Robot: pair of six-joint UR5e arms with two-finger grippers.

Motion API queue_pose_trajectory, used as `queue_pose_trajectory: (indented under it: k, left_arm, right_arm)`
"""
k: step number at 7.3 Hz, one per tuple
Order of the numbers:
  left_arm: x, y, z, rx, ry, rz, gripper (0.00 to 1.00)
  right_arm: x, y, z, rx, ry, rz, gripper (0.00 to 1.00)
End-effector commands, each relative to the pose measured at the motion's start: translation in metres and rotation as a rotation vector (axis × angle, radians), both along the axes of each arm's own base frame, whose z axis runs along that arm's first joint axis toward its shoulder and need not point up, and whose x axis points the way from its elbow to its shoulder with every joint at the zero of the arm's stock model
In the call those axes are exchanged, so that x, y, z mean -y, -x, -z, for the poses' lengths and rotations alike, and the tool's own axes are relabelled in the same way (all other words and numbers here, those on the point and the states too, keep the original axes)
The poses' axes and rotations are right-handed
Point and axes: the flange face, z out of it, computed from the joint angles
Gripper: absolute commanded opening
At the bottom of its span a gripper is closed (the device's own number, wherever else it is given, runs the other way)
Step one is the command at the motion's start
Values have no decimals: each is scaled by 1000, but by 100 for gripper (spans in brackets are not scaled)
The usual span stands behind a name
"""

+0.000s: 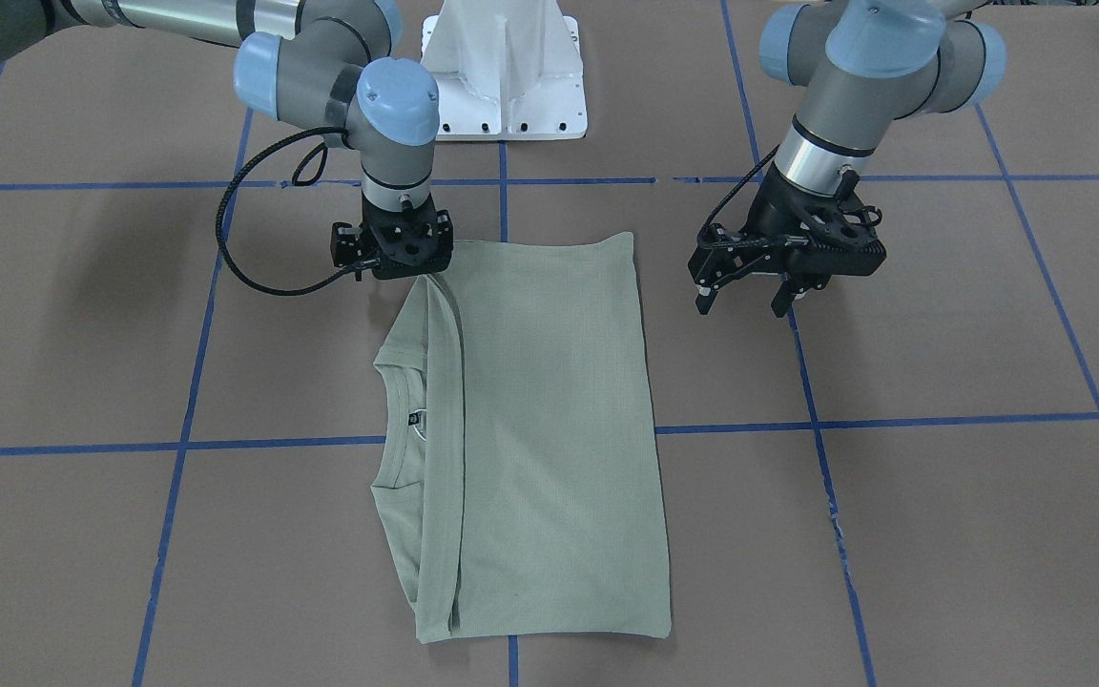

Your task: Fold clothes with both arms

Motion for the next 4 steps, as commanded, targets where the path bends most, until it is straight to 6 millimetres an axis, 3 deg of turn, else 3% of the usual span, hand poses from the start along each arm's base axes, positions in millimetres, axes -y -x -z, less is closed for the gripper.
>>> queue_pose_trajectory:
  k: [1, 2, 4]
  left_arm:
    - [-6, -11, 9, -18, 7, -9, 100]
    - [-7, -10, 11, -21, 3, -10, 100]
    - [-6, -11, 16, -26, -5, -11, 100]
  right_arm:
    - [5, -28, -22, -16, -5, 1, 100]
    - [12, -44, -12, 3, -19, 0, 100]
    - [41, -49, 13, 29, -46, -20, 100]
